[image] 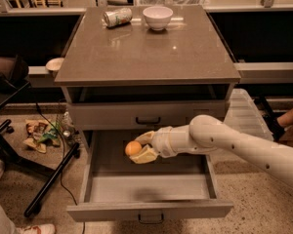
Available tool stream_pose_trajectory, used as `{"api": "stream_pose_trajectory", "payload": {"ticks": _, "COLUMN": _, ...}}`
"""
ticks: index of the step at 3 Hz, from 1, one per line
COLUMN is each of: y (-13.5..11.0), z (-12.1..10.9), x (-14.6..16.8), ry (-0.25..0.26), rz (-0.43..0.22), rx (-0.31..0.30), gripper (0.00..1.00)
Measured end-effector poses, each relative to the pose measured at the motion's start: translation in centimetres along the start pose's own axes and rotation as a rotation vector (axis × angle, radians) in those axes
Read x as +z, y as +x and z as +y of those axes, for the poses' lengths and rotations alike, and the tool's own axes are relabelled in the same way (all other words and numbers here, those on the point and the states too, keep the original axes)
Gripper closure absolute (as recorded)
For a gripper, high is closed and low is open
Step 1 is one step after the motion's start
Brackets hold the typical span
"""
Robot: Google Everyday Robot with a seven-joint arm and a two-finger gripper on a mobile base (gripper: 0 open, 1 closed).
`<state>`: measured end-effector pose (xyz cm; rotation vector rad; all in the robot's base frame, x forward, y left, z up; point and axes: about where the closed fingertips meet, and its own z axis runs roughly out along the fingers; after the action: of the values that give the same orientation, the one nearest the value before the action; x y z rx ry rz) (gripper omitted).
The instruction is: Place orange into middle drawer
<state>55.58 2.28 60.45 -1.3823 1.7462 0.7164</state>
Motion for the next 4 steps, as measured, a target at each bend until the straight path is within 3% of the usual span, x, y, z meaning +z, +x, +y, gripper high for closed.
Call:
{"api": "stream_pose_trajectory", "payload": {"ticks": 1, "y": 3.1, "z": 0.6, "x": 2.1, "ry": -0.022, "rz": -0.024, "rx": 0.046, "gripper": 1.0}}
{"api": "stream_pose_trajectory", "payload": {"ticks": 2, "y": 3.1, "z": 0.6, "x": 2.1, "ry": -0.022, "rz": -0.024, "rx": 0.046, "gripper": 1.0}}
{"api": "stream_pose_trajectory", "payload": {"ticks": 4, "y": 7.9, "z": -0.4, "x": 4.0, "ry": 0.056, "rz": -0.004, "rx": 0.067, "gripper": 1.0}}
